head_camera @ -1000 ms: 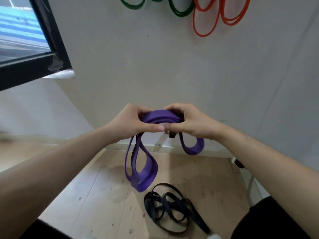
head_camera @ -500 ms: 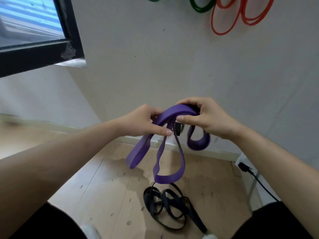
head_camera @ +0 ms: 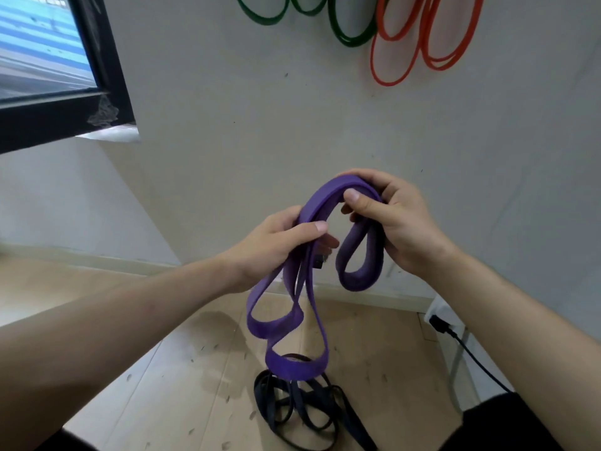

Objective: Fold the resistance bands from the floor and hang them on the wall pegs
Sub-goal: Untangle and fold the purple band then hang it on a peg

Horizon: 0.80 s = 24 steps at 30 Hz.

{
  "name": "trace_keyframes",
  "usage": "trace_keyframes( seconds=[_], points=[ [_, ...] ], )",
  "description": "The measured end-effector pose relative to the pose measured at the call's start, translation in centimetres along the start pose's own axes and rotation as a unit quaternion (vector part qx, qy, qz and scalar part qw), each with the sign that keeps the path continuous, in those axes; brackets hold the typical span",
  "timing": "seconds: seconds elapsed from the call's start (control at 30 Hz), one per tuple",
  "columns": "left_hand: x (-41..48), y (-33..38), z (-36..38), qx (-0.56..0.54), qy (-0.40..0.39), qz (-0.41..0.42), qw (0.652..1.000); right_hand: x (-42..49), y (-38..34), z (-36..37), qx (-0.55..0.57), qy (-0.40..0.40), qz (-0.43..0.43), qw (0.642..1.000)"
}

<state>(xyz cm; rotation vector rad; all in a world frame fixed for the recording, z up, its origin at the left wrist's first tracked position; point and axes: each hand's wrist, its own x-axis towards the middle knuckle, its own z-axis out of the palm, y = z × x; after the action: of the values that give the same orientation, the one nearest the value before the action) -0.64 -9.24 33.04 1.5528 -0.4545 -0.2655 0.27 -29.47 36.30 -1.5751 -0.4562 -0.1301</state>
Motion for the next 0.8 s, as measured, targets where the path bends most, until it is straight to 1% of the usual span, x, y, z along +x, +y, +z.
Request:
trace_keyframes(
  seconds=[0.03, 0.1, 0.17, 0.27, 0.33, 0.4, 0.47, 0.53, 0.6, 0.67, 0.8],
  points=[
    [0.0, -0.1, 0.1, 0.001, -0.006, 0.007, 1.0, 0.0, -0.1, -0.3, 0.007, 0.01, 0.0, 1.0],
    [0.1, -0.4, 0.0, 0.036, -0.021, 0.018, 0.999, 0.2, -0.4, -1.0, 0.015, 0.023, -0.002, 1.0],
    [0.1, -0.7, 0.0, 0.078, -0.022, 0.006, 0.997, 0.3, -0.6, -1.8, 0.021, 0.027, -0.002, 0.999],
    [0.1, -0.5, -0.3, 0.098, -0.02, -0.01, 0.995, 0.5, -0.8, -3.5, 0.016, 0.013, 0.01, 1.0],
    [0.0, -0.2, -0.9, 0.107, -0.022, -0.014, 0.994, 0.4, -0.7, -5.0, -0.004, -0.03, 0.044, 0.999],
    [-0.1, 0.1, -1.5, 0.109, -0.028, -0.013, 0.994, 0.2, -0.5, -6.5, -0.057, -0.085, 0.096, 0.99],
    [-0.1, 0.4, -2.0, 0.114, -0.035, -0.014, 0.993, -0.1, 0.1, -7.3, -0.136, -0.149, 0.148, 0.968],
    [-0.2, 0.5, -2.1, 0.126, -0.037, -0.014, 0.991, -0.4, 1.0, -7.0, -0.204, -0.211, 0.19, 0.937],
    [-0.1, 0.5, -2.0, 0.134, -0.041, -0.01, 0.99, -0.6, 1.6, -5.9, -0.233, -0.245, 0.21, 0.917],
    [0.1, 0.5, -1.7, 0.143, -0.045, 0.0, 0.989, -0.7, 1.8, -4.5, -0.226, -0.251, 0.203, 0.919],
    [0.3, 0.6, -1.2, 0.148, -0.044, 0.005, 0.988, -0.6, 1.2, -1.6, -0.18, -0.209, 0.131, 0.952]
  ],
)
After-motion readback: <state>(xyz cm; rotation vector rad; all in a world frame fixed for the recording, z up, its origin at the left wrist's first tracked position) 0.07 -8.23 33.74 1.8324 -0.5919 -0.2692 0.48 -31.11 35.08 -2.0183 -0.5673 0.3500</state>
